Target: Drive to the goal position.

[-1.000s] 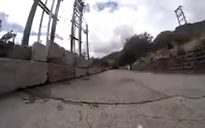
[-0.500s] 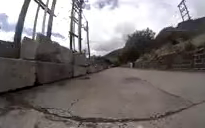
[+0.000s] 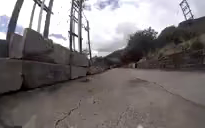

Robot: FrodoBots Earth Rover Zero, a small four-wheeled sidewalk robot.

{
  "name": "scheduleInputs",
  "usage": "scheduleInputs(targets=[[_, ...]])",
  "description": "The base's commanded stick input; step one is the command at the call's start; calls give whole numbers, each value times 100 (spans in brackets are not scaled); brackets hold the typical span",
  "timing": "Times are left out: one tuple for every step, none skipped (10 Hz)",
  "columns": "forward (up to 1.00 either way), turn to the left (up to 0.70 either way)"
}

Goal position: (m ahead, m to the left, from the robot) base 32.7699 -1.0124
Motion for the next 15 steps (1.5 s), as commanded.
scheduleInputs(targets=[[100,0],[100,0],[100,0],[100,0],[100,0],[100,0],[100,0],[100,0],[100,0],[100,0],[100,0],[100,0],[100,0],[100,0],[100,0]])
